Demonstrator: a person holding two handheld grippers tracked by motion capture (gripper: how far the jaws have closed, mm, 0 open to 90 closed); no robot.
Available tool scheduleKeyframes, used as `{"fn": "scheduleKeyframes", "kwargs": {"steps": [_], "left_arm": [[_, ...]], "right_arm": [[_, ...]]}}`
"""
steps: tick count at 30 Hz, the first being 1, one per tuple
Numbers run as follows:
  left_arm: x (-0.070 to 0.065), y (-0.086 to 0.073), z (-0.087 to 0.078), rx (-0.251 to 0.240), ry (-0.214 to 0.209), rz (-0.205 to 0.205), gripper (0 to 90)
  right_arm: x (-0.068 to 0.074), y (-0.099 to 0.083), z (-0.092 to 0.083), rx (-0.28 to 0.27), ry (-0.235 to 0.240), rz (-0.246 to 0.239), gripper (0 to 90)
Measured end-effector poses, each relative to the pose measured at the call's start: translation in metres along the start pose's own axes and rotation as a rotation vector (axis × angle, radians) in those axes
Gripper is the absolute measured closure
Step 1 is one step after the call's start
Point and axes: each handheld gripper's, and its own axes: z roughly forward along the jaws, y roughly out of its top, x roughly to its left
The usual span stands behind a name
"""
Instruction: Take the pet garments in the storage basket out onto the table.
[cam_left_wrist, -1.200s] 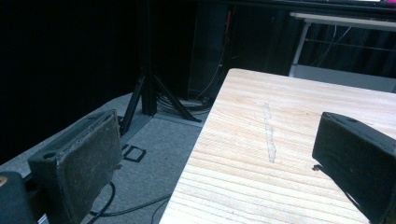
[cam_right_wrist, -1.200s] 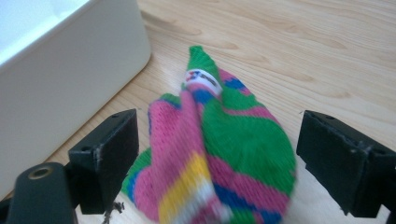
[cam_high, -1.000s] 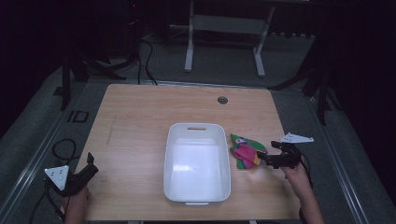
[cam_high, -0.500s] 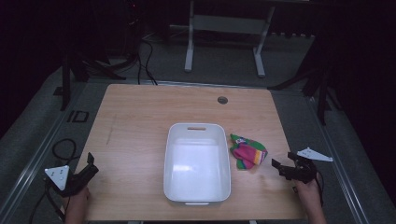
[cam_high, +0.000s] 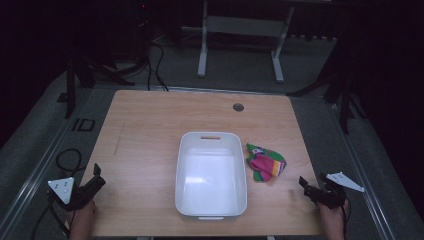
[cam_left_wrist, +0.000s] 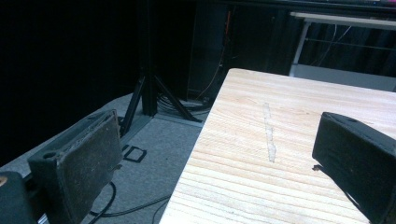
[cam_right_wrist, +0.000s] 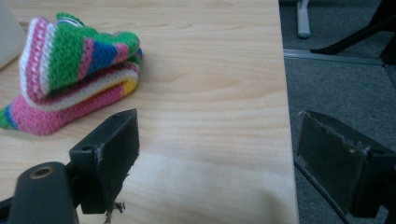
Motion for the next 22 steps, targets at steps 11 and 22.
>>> {"fn": "scheduleKeyframes", "kwargs": {"steps": [11, 22], "left_arm": [[0.0, 0.0, 0.0, 0.002, 0.0, 0.0, 1.9], [0.0001, 0.0001, 0.0001, 0.002, 0.002, -0.001, 1.8]], "right_arm": [[-0.0009, -0.0075, -0.0105, -0.084, -0.03, -0.01, 13.3], [-0.0031, -0.0089, -0.0089, -0.079, -0.04, -0.001, 13.6]]}}
